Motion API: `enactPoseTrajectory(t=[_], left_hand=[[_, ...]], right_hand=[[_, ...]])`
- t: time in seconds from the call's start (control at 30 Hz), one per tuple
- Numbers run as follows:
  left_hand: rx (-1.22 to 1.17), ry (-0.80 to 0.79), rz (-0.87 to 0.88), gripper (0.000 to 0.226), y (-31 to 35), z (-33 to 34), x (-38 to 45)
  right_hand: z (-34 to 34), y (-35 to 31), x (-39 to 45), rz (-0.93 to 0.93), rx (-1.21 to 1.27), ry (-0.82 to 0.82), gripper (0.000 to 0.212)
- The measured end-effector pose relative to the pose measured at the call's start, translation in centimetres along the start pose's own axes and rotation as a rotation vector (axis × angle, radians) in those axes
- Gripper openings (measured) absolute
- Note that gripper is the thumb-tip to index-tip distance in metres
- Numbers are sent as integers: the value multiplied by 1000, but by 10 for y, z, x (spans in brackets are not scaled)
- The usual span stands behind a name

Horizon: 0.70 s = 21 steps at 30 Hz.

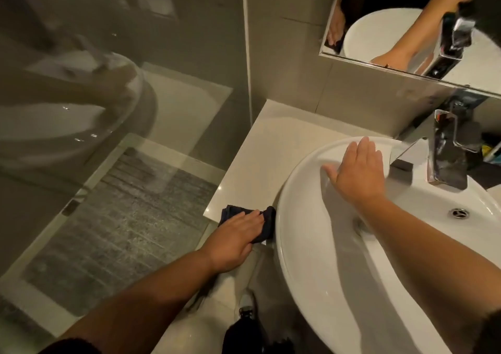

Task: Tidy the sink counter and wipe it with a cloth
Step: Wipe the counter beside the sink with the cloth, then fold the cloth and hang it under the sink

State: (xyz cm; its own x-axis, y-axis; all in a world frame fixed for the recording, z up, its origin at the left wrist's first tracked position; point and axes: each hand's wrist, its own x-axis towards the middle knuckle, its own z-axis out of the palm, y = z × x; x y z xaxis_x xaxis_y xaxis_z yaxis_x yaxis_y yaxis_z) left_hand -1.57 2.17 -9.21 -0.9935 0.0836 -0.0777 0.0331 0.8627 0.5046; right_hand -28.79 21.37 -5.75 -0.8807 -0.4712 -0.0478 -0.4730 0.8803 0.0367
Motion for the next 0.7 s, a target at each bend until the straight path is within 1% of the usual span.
enactPoseTrajectory(t=[0.2, 0.33, 0.4, 0.43, 0.47, 0.5, 0.57, 0.6, 0.63, 0.7], left_hand=[[32, -18, -27, 58, 16, 12, -22], [64, -66, -10, 53, 28, 13, -36], [53, -114, -40, 53, 35, 15, -45], [1, -154, -90, 53, 39, 18, -51], [-101, -186, -174, 52, 43, 19, -57], [-256, -188, -293, 49, 50, 21, -65], [-620, -126, -514, 42, 69, 14, -76], [-744, -70, -579, 41, 80, 9, -80], [-819, -14, -618, 38, 90, 2, -83], [-912, 57, -647, 29, 114, -16, -85]], right_hand=[[-2, 1, 3, -13, -10, -37, 90], [-5, 0, 3, -5, -39, -75, 91], [-10, 2, 3, -19, -53, -102, 94], [-13, 5, 3, -24, -41, -123, 95], [-16, 7, 2, -30, -13, -149, 96], [-21, 9, 0, -36, 30, -171, 97], [-34, 11, -11, -40, 156, -177, 93], [-42, 11, -21, -55, 227, -153, 88], [-50, 11, -36, -84, 300, -115, 80], [-67, 10, -74, -122, 500, -66, 59]])
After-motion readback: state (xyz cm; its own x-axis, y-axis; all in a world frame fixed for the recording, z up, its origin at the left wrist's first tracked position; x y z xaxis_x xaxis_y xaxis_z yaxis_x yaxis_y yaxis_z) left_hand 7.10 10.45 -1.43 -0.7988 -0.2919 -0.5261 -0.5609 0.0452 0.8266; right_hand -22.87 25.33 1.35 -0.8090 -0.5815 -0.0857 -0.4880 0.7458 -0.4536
